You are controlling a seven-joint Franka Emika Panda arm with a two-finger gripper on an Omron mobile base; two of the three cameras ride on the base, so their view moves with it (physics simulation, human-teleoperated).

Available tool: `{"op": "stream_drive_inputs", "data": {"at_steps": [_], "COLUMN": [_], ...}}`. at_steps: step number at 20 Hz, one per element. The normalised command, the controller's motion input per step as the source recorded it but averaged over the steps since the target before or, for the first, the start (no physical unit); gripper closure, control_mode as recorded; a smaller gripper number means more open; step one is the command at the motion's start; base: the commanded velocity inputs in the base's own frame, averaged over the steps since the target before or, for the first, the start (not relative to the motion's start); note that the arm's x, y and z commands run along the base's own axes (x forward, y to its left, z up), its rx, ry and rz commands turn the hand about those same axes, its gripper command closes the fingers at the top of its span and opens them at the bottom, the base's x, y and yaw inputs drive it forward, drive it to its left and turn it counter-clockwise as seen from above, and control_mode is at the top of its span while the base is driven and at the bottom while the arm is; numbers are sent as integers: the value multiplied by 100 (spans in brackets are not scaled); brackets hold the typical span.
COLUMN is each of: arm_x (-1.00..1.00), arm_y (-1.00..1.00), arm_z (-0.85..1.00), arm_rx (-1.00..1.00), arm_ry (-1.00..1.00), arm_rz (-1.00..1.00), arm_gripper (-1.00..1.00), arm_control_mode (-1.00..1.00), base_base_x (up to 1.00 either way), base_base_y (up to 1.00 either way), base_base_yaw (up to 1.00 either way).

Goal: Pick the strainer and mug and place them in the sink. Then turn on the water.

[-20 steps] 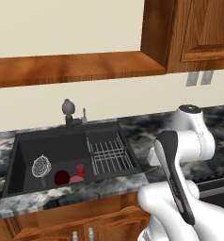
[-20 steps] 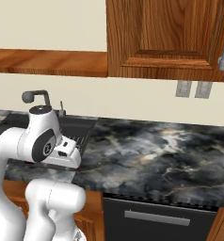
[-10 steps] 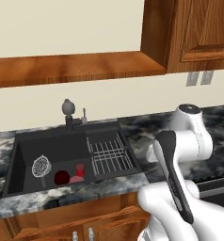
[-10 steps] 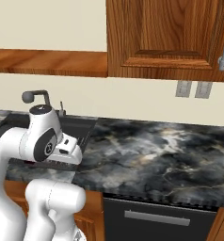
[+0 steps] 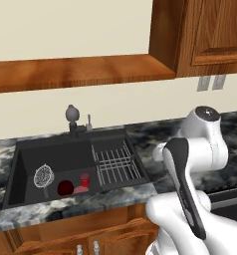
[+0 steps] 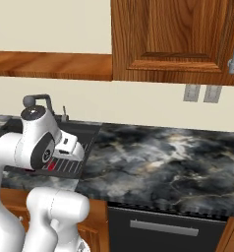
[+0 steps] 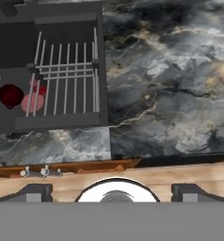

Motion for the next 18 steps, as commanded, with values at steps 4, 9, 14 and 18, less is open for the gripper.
{"op": "stream_drive_inputs", "data": {"at_steps": [4, 9, 14, 18], "arm_x": [0, 0, 0, 0], "arm_y": [3, 0, 5, 6], "arm_z": [0, 0, -3, -12], "arm_rx": [1, 2, 1, 0], "arm_ry": [-37, -37, -35, -32], "arm_rz": [0, 0, 0, 0], "arm_gripper": [-100, -100, -100, -100], "arm_control_mode": [-100, -100, -100, -100], "base_base_x": [0, 0, 0, 0], "base_base_y": [0, 0, 0, 0], "base_base_yaw": [0, 0, 0, 0]}}
